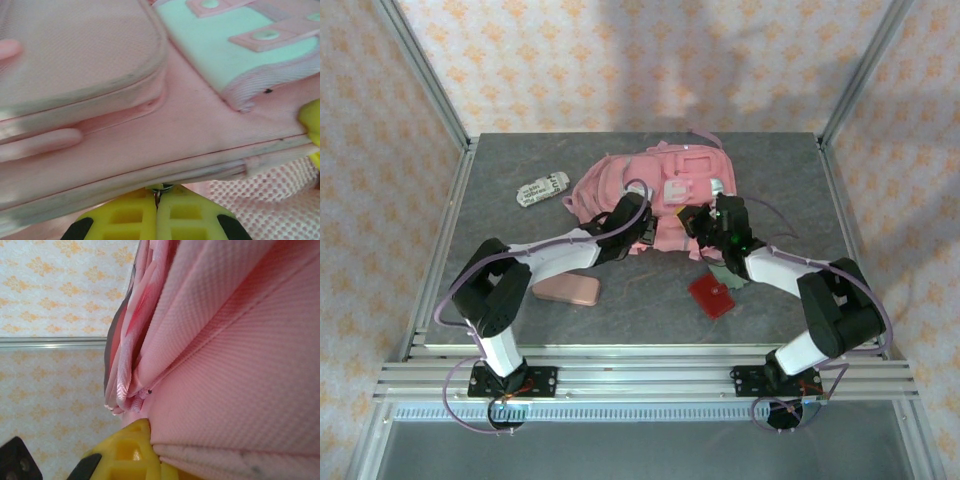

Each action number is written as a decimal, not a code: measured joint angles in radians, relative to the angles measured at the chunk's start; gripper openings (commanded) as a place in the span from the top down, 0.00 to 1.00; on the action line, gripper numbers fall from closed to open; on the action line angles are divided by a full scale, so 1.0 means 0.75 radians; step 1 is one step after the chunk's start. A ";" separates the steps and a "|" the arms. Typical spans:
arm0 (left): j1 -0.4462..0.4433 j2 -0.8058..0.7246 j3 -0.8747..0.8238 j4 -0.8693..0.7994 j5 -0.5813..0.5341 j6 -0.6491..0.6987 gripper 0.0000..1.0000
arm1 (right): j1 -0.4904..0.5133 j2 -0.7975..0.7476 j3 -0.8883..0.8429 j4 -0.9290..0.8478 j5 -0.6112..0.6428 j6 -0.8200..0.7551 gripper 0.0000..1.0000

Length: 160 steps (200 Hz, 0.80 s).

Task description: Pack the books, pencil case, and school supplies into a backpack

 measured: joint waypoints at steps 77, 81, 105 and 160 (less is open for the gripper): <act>0.068 0.058 0.240 -0.498 -0.120 0.091 1.00 | -0.011 -0.002 0.006 -0.036 -0.020 -0.043 1.00; 0.071 0.064 0.242 -0.508 -0.126 0.092 1.00 | -0.013 -0.002 0.006 -0.041 -0.020 -0.044 1.00; 0.086 0.089 0.244 -0.553 -0.168 0.099 1.00 | -0.021 -0.006 0.005 -0.069 -0.021 -0.053 1.00; 0.113 0.093 0.245 -0.572 -0.119 0.114 1.00 | -0.092 0.019 0.061 -0.189 -0.042 -0.124 1.00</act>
